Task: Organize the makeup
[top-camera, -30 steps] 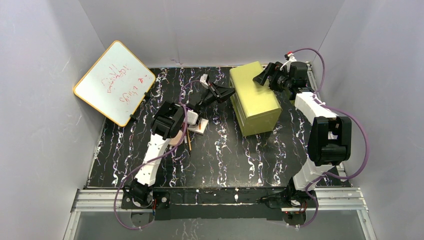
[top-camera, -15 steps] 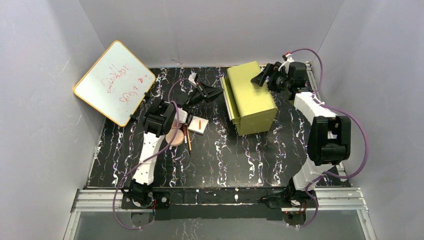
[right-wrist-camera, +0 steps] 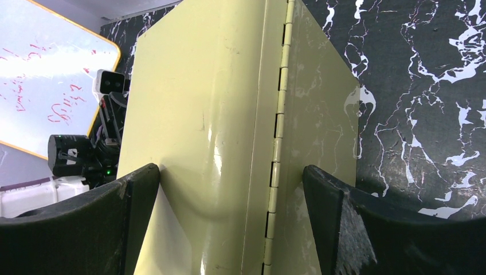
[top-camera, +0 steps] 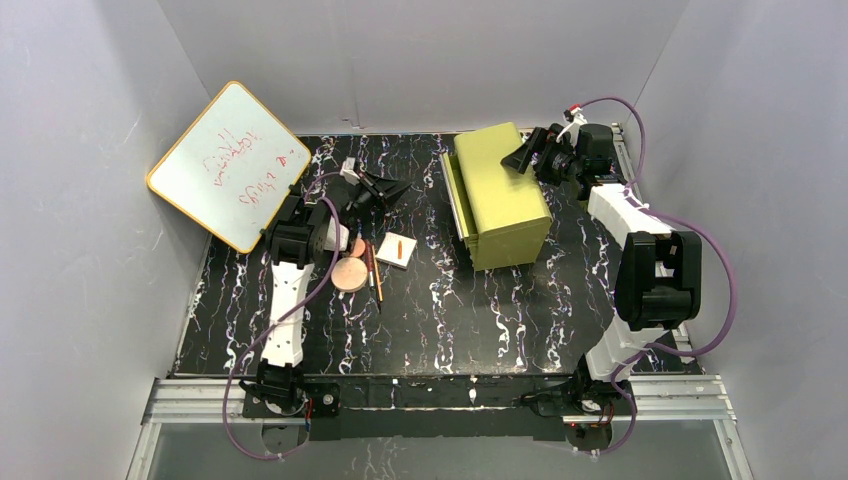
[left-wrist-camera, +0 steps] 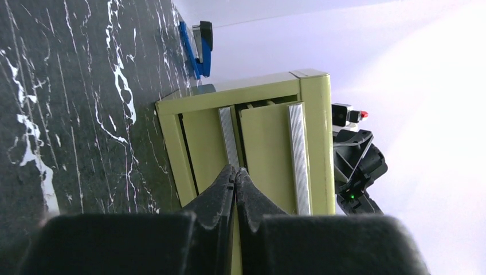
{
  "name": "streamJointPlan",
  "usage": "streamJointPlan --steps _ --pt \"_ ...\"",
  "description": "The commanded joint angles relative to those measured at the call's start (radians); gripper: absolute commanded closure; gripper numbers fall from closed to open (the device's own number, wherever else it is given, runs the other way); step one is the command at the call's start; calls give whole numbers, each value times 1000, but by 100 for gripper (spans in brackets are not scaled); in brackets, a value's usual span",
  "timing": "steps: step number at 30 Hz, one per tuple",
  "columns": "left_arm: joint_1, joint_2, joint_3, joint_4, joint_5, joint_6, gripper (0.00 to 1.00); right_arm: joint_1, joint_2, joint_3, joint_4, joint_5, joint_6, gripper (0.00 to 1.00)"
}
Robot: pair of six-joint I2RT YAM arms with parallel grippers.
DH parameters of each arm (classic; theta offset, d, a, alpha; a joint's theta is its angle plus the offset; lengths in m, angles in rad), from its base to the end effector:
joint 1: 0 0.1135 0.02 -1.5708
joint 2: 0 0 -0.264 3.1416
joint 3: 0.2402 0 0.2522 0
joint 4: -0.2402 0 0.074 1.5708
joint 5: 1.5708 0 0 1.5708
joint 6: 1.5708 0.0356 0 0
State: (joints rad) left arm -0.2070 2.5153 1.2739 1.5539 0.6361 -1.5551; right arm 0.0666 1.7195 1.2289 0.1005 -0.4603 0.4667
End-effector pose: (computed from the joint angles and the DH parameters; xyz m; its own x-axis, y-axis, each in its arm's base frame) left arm 0.4532 -0.1168 0.0874 -0.7137 -0.6720 -0.1976 0.3121 -0.0527 -0.9486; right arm 0.3994 0.0425 0.2718 -0.5501 0.3673 -0.7500 -0.2486 0.7853 0.5670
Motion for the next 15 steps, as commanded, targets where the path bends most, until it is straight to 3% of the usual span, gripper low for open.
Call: streamJointPlan --steps 1,2,3,5,6,11,15 --pt "-18 -83 2 235 29 27 100 -2 44 -30 -159 3 -68 0" --pt "-20 -88 6 234 37 25 100 -1 43 -33 -158 3 -68 0" --pt "-21 -93 12 234 45 22 93 -2 42 -36 -158 2 -68 0" --pt "-23 -105 16 235 56 24 65 -2 40 -40 -154 2 -68 0" --pt "-23 -112 16 235 62 25 59 -1 39 -41 -154 1 -68 0" --pt "-23 -205 -10 154 100 107 49 -1 36 -42 -154 0 -68 0" --pt "-33 -379 -46 -104 135 388 40 1 33 -45 -151 -3 -68 0"
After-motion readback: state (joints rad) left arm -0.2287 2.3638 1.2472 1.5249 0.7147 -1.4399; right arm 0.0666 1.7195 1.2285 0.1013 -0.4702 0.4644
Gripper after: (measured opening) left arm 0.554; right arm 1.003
